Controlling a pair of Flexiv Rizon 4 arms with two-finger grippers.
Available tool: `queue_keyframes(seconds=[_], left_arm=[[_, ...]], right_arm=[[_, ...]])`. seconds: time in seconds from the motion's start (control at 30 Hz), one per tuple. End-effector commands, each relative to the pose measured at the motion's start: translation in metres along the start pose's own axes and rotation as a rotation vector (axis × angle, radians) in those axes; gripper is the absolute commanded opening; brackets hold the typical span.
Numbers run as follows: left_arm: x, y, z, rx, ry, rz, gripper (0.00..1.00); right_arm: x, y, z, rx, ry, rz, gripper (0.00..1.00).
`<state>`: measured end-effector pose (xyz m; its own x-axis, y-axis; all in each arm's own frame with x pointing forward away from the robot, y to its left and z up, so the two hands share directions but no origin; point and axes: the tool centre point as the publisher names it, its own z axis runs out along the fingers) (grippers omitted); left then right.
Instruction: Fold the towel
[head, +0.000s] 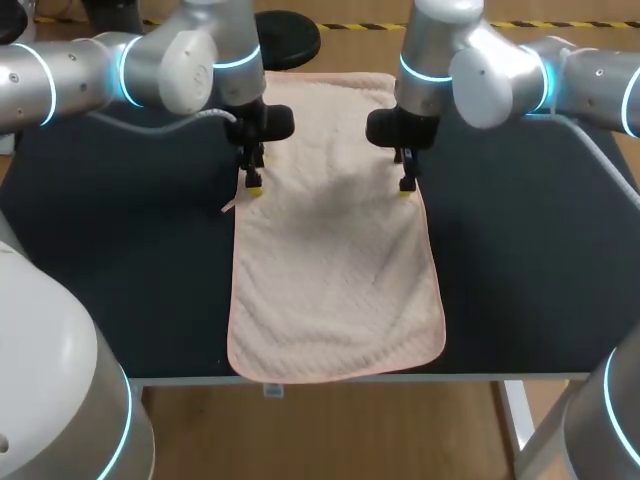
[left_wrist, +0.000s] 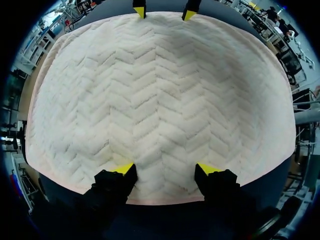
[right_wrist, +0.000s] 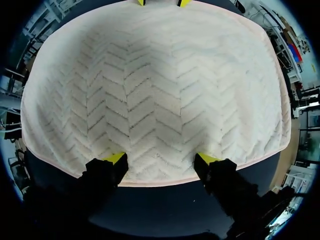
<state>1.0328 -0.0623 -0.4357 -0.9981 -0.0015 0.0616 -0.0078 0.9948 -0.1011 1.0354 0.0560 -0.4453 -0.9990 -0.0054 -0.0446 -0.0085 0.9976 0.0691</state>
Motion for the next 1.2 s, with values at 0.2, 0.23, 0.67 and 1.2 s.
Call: queue_keyframes(seconds=[0.2,0.23,0.67,1.2], left_arm=[[0.0,-0.002,0.0,0.001,-0.004,-0.006,0.0],[0.0,-0.002,-0.001,0.006,-0.007,-0.003,0.0],[0.012,0.0,-0.022,0.04,-0.046,0.014,0.0],[0.0,-0.007,-0.118,0.058,-0.261,0.041,0.0]], right_arm=[[-0.002,-0.004,0.001,0.003,0.002,0.005,0.0],[-0.002,-0.005,0.001,0.004,0.0,0.006,0.0],[0.0,-0.01,-0.018,-0.007,-0.037,0.012,0.0],[-0.012,-0.007,-0.107,-0.056,-0.236,-0.039,0.0]])
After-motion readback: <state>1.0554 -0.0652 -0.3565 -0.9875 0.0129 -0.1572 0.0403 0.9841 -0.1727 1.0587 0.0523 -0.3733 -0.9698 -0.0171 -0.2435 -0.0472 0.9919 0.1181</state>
